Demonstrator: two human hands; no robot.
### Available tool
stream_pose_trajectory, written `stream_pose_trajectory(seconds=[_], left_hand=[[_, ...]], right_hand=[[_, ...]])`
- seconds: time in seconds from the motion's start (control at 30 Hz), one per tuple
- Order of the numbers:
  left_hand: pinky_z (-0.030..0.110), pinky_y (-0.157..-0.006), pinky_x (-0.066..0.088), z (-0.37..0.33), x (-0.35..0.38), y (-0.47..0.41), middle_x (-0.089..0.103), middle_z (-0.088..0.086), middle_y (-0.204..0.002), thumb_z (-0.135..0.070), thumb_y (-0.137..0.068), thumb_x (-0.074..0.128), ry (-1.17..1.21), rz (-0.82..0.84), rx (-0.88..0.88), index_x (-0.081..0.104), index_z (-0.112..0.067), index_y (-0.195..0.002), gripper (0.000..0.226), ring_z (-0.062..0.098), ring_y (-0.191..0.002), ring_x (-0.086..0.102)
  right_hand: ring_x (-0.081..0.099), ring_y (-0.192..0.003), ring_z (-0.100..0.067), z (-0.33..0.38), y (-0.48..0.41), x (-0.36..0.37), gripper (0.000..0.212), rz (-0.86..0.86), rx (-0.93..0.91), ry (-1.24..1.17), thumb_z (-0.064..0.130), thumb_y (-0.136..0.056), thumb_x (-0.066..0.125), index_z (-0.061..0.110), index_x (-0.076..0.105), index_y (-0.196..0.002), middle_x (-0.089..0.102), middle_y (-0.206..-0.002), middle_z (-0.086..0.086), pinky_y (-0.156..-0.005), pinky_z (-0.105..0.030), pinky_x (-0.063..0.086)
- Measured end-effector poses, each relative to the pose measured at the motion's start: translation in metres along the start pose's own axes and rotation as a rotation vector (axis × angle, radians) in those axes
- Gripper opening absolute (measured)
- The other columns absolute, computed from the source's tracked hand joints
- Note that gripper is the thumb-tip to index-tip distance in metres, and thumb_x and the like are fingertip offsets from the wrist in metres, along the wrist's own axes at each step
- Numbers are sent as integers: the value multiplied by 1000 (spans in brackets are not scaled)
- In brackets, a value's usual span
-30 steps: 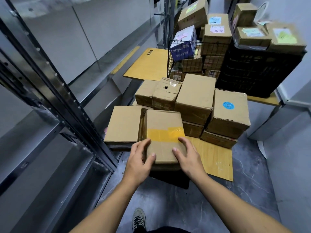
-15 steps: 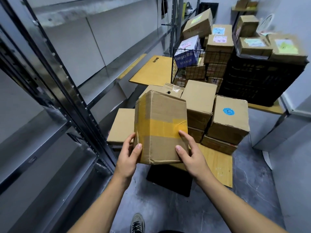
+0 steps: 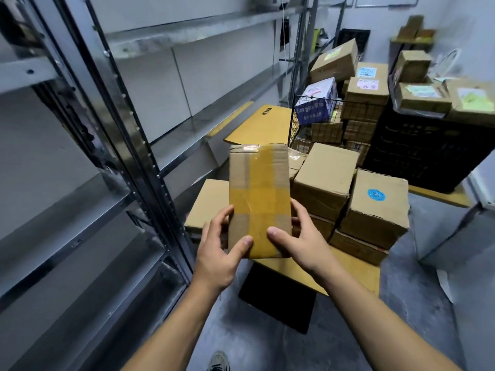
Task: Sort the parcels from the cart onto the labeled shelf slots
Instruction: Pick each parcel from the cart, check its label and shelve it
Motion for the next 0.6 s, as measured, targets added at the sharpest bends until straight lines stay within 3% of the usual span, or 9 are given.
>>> stream_pose_trajectory(seconds=[0.07, 0.23, 0.37, 0.43, 0.5, 0.6], left_hand=[[11, -84, 47, -8, -3, -3, 56, -7, -125, -33, -79, 69, 49, 14, 11, 43, -46, -133, 61, 0, -114, 56], [32, -93, 52, -1, -22, -4, 63, -4, -117, -44, -81, 63, 162, -53, -57, 56, -39, -120, 40, 11, -110, 61], [41, -102, 47, 24, -39, 1, 57, -2, -130, -59, -74, 62, 58, -103, -148, 51, -45, -124, 53, 10, -116, 57], [35, -101, 47, 27, -45, 8, 53, -3, -136, -58, -73, 65, 94, -91, -201, 46, -40, -134, 66, 9, -121, 54], [18, -96, 46, 25, -50, 14, 52, -6, -137, -44, -77, 66, 123, -88, -207, 41, -27, -141, 70, -2, -119, 54], [4, -87, 41, 20, -63, 22, 53, -16, -128, -31, -77, 65, 91, -113, -175, 40, -15, -142, 72, -15, -109, 54]], right_hand=[[58, -106, 0, 1, 3, -2, 73, -85, -48, -94, 37, -84, 77, 46, 32, -140, 55, -125, 12, -88, -26, 53], [64, -109, -21, 2, 6, -3, 55, -141, -85, -337, 30, -85, 77, 53, 44, -121, 57, -123, -5, -95, -53, 55], [65, -97, -23, 1, 8, 5, 45, -85, -36, -527, 16, -92, 66, 44, 46, -122, 65, -113, -7, -89, -64, 51], [64, -88, -19, 0, 9, 14, 42, -32, -27, -559, 10, -95, 57, 41, 47, -122, 70, -103, -1, -81, -64, 53], [65, -91, -19, -3, 8, 23, 42, 28, -38, -521, 10, -98, 53, 42, 49, -125, 72, -102, 5, -81, -59, 54], [60, -112, -7, -1, 10, 37, 43, 103, -130, -298, 17, -102, 52, 49, 51, -131, 59, -126, 5, -97, -38, 53]])
Point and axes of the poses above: each hand's wrist, its own y-axis away from the middle knuckle, its own x-axis out of the palm, z = x × y, the point moved 5 cm from there along -y, towards the middle knuckle
